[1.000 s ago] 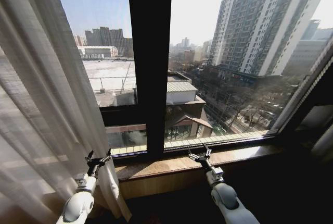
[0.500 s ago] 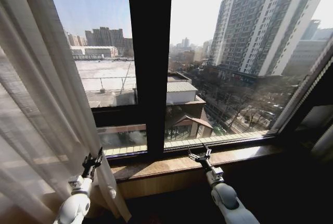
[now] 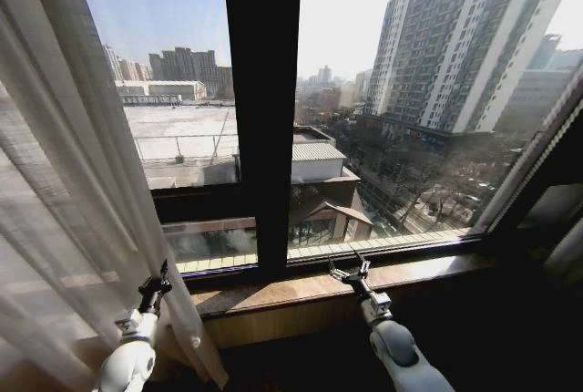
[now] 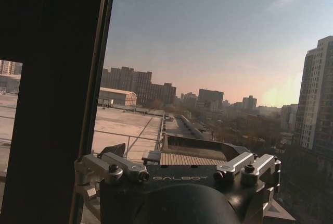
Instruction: Open the curtains by pulling them apart, changing their state from closed to fully open.
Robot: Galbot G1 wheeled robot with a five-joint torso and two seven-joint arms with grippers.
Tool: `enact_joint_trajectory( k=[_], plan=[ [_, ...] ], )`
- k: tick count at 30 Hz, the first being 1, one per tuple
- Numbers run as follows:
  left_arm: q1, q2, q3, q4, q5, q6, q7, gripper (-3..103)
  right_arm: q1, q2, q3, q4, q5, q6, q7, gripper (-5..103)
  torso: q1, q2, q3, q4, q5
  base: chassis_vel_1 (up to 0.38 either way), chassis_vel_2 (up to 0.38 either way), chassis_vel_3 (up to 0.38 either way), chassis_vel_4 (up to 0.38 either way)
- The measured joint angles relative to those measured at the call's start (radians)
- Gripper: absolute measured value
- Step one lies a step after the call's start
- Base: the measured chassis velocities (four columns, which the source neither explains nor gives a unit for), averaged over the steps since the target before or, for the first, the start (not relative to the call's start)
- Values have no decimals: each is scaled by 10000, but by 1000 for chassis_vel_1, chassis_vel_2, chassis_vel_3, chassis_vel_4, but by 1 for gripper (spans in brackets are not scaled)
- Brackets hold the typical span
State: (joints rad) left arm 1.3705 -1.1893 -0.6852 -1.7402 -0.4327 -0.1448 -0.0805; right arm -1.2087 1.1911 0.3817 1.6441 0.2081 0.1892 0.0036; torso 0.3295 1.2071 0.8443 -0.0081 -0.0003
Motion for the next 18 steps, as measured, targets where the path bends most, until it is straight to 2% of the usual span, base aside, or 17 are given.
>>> enact_joint_trajectory(
  k=[9, 18],
  plan=[
    [41, -3, -93, 11, 37, -87, -29, 0, 0, -1, 1, 0, 0, 0, 0, 100, -1, 0, 0, -1, 2, 148, 75, -143, -84],
    [100, -39, -209, 60, 123, -224, -32, 0, 0, 0, -1, 0, 0, 0, 0, 100, -2, 0, -1, 0, 0, 289, 239, -289, -211]
  ],
)
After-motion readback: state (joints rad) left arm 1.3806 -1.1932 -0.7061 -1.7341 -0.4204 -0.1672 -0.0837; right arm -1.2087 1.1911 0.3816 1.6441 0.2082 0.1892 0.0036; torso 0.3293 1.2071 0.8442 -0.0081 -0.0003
